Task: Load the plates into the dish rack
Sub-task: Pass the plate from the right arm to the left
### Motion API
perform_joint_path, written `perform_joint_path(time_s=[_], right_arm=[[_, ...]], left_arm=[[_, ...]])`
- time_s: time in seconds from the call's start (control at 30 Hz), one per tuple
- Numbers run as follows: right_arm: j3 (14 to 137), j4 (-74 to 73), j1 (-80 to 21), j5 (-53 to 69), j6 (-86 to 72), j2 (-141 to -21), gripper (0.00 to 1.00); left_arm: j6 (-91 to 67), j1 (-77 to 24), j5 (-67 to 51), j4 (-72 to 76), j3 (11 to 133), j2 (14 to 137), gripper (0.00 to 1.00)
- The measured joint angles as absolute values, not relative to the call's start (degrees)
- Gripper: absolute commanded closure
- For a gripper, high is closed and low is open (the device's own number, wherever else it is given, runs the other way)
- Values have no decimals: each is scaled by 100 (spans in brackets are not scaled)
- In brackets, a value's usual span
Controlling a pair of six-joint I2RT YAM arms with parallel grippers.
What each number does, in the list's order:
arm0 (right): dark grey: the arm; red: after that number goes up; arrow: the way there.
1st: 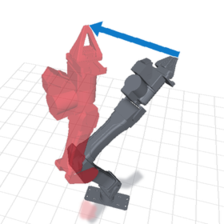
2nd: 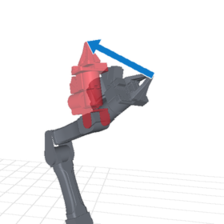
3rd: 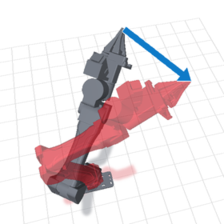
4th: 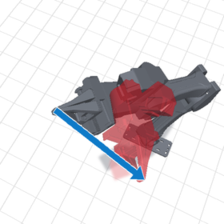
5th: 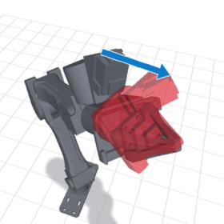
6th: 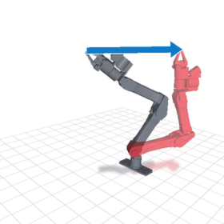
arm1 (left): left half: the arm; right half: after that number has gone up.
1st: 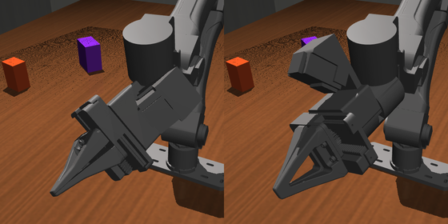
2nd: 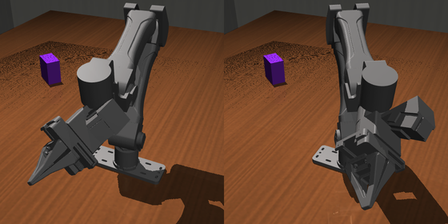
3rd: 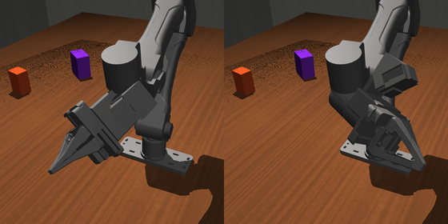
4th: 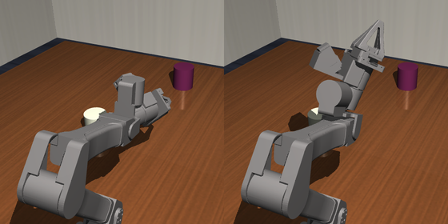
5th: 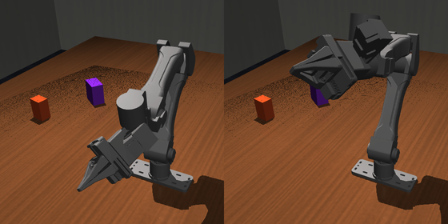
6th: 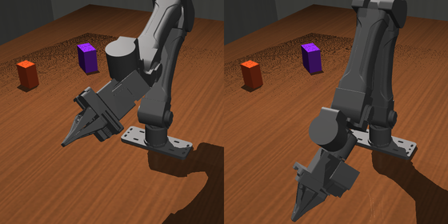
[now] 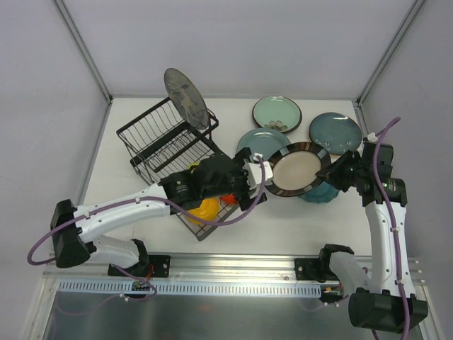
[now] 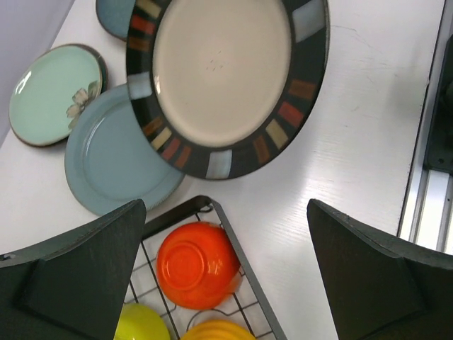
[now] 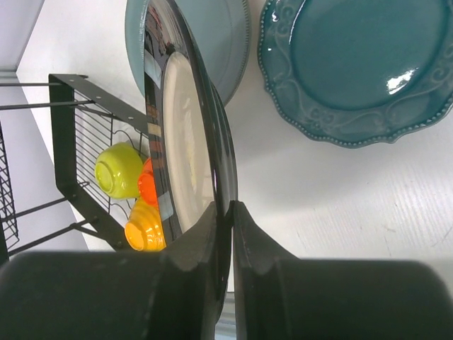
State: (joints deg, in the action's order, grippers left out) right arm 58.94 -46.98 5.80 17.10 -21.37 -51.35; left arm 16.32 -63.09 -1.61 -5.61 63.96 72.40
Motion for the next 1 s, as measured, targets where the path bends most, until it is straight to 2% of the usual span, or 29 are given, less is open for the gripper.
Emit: perform_joint_path(time_s=[0.43, 1.0], right_arm=[[6005, -4696, 392, 1852, -2130, -5135, 99], [6119, -4731, 290, 1881, -2141, -5118, 99]], left_arm=[[2801, -7181, 449, 64, 6866, 8560, 1], [3573, -7481, 1133, 489, 7242, 9404, 30]])
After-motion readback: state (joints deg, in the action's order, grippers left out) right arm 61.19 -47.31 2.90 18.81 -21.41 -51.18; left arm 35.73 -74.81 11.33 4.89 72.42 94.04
